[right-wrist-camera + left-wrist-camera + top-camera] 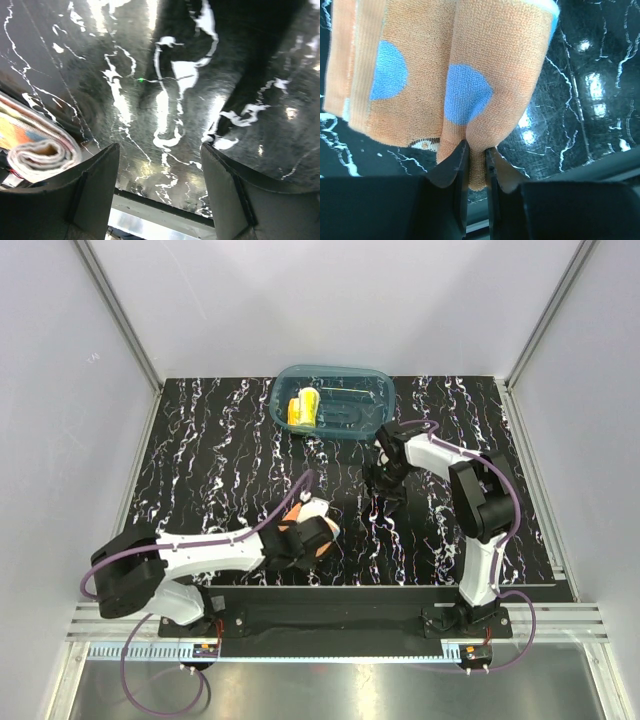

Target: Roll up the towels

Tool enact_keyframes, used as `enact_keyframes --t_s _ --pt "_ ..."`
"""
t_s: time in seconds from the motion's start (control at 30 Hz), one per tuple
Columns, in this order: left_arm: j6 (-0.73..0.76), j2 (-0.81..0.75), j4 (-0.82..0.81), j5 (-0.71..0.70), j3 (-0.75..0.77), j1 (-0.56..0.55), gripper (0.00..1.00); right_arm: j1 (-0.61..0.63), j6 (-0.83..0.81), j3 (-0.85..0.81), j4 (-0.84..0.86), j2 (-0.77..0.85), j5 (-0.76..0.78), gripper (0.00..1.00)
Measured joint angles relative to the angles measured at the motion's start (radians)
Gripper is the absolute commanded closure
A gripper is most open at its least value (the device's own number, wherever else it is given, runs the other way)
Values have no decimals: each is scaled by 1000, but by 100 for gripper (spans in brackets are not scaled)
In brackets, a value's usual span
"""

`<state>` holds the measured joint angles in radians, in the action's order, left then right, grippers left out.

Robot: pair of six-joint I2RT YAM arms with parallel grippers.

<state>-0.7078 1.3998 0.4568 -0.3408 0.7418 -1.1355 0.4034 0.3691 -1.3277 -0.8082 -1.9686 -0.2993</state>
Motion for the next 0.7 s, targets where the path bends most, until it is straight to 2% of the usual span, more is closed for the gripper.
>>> enact_keyframes --t_s 0.4,0.7 --pt "-53 -134 -216 391 -164 240 89 -31 -18 74 28 53 -18 27" --pt "-116 -153 -415 666 -286 402 87 -31 -26 148 97 103 -132 27"
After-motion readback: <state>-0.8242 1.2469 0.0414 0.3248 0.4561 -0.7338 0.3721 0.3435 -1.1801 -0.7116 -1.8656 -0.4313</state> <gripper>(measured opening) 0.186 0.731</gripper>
